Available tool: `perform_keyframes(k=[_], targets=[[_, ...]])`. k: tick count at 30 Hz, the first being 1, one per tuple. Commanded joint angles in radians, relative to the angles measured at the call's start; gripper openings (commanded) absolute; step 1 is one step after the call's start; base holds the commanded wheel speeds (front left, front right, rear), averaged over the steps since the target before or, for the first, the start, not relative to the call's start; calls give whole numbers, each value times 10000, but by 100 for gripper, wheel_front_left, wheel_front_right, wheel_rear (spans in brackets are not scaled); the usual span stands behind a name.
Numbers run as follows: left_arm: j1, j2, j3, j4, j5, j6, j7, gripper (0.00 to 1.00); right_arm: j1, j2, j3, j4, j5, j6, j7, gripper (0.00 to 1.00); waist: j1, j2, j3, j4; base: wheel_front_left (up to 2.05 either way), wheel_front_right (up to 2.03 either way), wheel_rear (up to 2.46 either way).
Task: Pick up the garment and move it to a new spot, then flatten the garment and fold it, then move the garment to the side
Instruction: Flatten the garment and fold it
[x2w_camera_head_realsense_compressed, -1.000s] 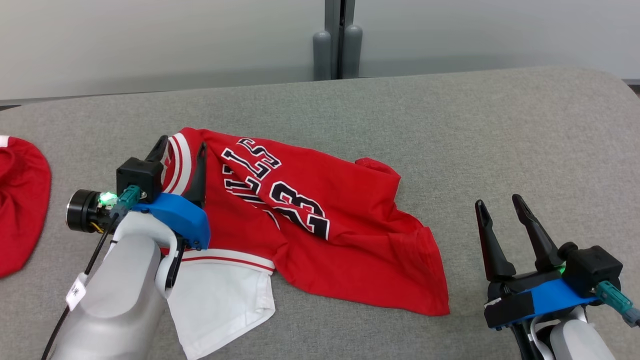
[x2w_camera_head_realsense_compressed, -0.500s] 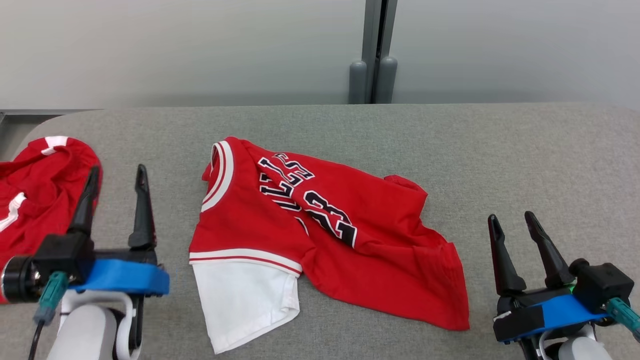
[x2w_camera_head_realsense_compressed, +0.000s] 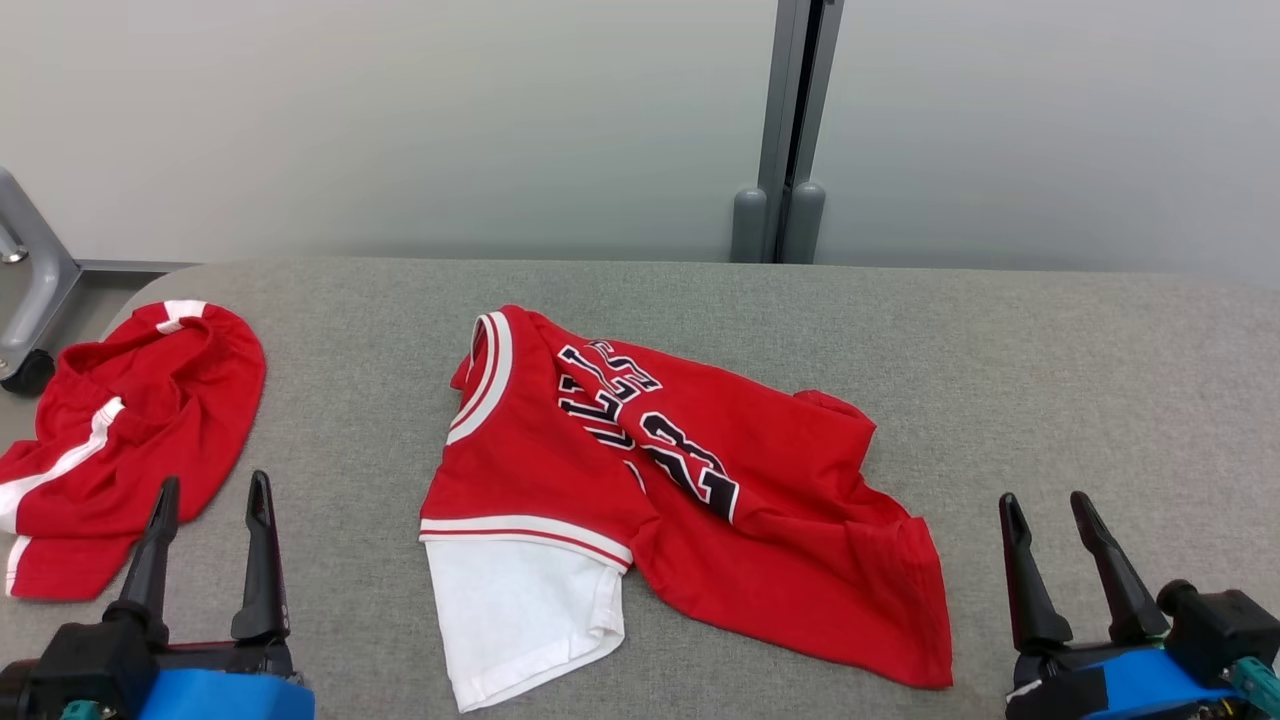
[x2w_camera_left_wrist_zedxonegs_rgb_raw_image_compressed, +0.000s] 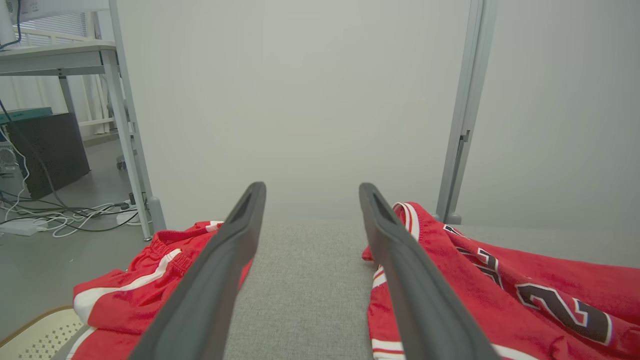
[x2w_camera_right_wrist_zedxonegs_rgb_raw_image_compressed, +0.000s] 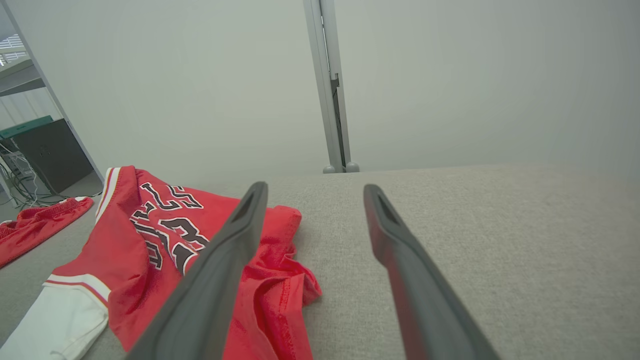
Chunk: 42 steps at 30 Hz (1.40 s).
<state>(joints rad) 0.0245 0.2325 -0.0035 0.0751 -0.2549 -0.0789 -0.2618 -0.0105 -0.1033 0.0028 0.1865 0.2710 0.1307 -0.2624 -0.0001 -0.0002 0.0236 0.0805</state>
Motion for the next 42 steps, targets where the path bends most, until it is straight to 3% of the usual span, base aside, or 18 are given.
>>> perform_keyframes(k=[1,20,42], targets=[[283,-30,150,68,-2,-97,-44,100,271,20,-91,29,30,1,-34,100,1,2,-127,23,0,0,0],[317,39,-164,838,-171,-316,308,100,1030,27,-206,-697,-392,1,976,100,1,2,-332,-75,0,0,0],[203,91,-304,939,-250,-19,300,100,1213,119,-372,-1192,-555,1,1158,100,1,2,-304,-225,0,0,0]])
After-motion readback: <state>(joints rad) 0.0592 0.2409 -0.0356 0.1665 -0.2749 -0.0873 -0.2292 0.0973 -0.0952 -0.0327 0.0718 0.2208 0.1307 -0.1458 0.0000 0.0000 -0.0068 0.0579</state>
